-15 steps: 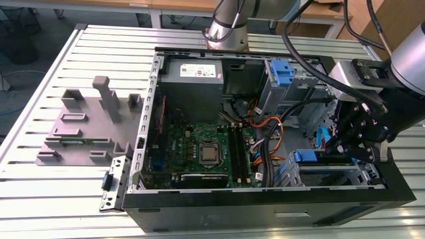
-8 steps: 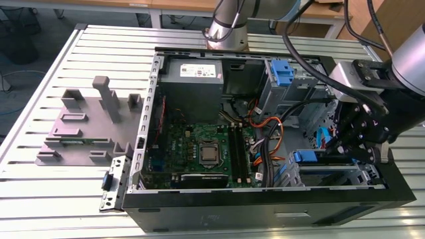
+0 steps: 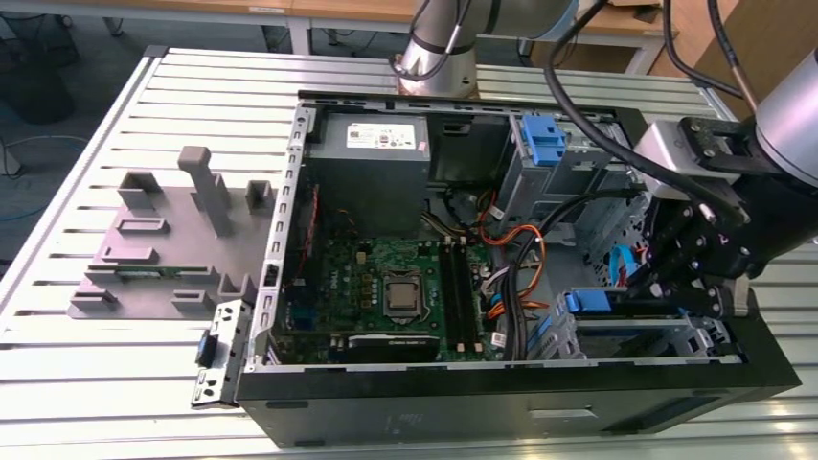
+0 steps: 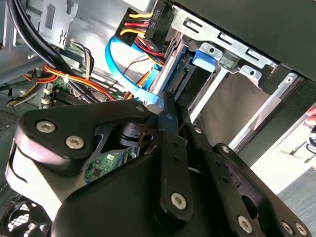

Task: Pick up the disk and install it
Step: 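Insert the first disk wire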

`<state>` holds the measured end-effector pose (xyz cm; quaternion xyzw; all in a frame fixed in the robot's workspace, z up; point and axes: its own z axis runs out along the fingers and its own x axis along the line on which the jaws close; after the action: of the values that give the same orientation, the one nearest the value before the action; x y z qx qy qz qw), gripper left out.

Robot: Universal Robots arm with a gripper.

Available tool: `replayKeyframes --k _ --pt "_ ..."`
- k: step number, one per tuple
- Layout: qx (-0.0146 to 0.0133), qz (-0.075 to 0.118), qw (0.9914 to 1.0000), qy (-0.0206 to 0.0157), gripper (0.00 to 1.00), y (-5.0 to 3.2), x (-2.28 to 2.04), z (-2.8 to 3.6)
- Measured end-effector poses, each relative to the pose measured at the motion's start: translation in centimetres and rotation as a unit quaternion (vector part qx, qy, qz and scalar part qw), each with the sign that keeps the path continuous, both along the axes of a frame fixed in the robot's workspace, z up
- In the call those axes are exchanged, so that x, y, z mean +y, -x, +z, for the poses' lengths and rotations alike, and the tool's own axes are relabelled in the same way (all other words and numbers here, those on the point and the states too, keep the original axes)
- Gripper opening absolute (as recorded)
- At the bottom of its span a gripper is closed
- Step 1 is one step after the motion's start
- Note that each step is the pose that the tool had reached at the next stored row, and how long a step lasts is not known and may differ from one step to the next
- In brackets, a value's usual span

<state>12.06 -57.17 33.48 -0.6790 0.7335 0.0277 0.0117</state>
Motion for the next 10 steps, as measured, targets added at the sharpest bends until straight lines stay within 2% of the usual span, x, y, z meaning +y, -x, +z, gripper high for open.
replayKeyframes --k 10 --pt "-0.0002 0.000 1.00000 0.0001 0.16 0.00 -0.02 -0.26"
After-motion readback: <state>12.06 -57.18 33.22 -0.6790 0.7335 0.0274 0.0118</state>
